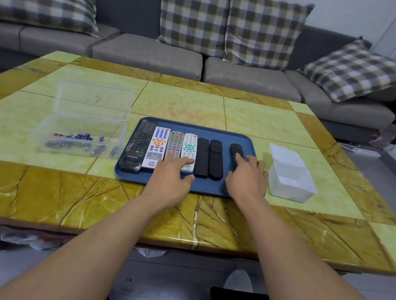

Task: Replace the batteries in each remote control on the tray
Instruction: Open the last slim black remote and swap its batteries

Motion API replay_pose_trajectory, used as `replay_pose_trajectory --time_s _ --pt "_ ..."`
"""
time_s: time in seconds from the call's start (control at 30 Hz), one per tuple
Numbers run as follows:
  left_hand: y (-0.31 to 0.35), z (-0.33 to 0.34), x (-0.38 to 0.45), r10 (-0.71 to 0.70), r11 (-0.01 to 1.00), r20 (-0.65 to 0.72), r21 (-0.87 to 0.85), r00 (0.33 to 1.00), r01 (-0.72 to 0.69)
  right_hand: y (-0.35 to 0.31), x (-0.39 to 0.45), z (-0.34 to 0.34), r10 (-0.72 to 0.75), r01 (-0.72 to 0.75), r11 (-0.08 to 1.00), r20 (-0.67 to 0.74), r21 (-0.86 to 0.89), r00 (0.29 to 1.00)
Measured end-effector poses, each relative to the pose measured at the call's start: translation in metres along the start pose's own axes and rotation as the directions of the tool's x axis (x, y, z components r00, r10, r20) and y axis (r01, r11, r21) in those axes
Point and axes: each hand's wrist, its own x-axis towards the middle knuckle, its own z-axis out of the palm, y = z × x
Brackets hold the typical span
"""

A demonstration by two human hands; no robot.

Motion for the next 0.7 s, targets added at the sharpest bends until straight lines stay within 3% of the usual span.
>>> replay_pose_trajectory --time_s 0.07,0.17,0.3,0.4,0.47,0.57,0.6,0.7 --pt "-0.002 0.0 0.001 -0.006 1.0 -0.015 -0.018 1.0 0.006 0.005 0.001 0.005 0.033 -0.03 0.998 0.074 -0.053 0.997" --pt "-0.002 0.001 0.003 -0.007 0.999 -0.038 -0.052 0.999 0.005 0.009 0.005 0.004 0.04 -0.04 0.999 0.039 0.001 0.998" --pt "0.003 0.0 0.002 -0.009 0.996 -0.067 -0.094 0.998 0.003 0.011 0.001 -0.008 0.149 -0.145 0.935 0.012 0.324 0.989" --pt "0.006 -0.002 0.002 -0.04 0.987 -0.101 -0.158 0.994 0.024 0.008 -0.005 -0.025 0.141 -0.078 0.862 -0.088 0.501 0.986" --pt "0.01 -0.002 0.003 -0.066 0.967 -0.108 -0.25 0.992 0.037 0.001 -0.011 -0.039 0.117 -0.003 0.717 -0.116 0.697 0.986" --pt "0.02 -0.004 0.004 -0.118 0.858 -0.046 -0.507 0.992 0.079 -0.016 -0.03 -0.053 0.0 -0.058 0.293 0.06 0.954 0.998" --pt "0.023 -0.004 0.004 -0.129 0.794 -0.016 -0.601 0.992 0.093 -0.021 -0.037 -0.054 -0.059 -0.11 0.177 0.122 0.978 0.991" --pt "0.028 -0.004 0.005 -0.165 0.655 0.002 -0.747 0.986 0.111 -0.032 -0.053 -0.053 -0.137 -0.254 0.003 0.252 0.967 0.958"
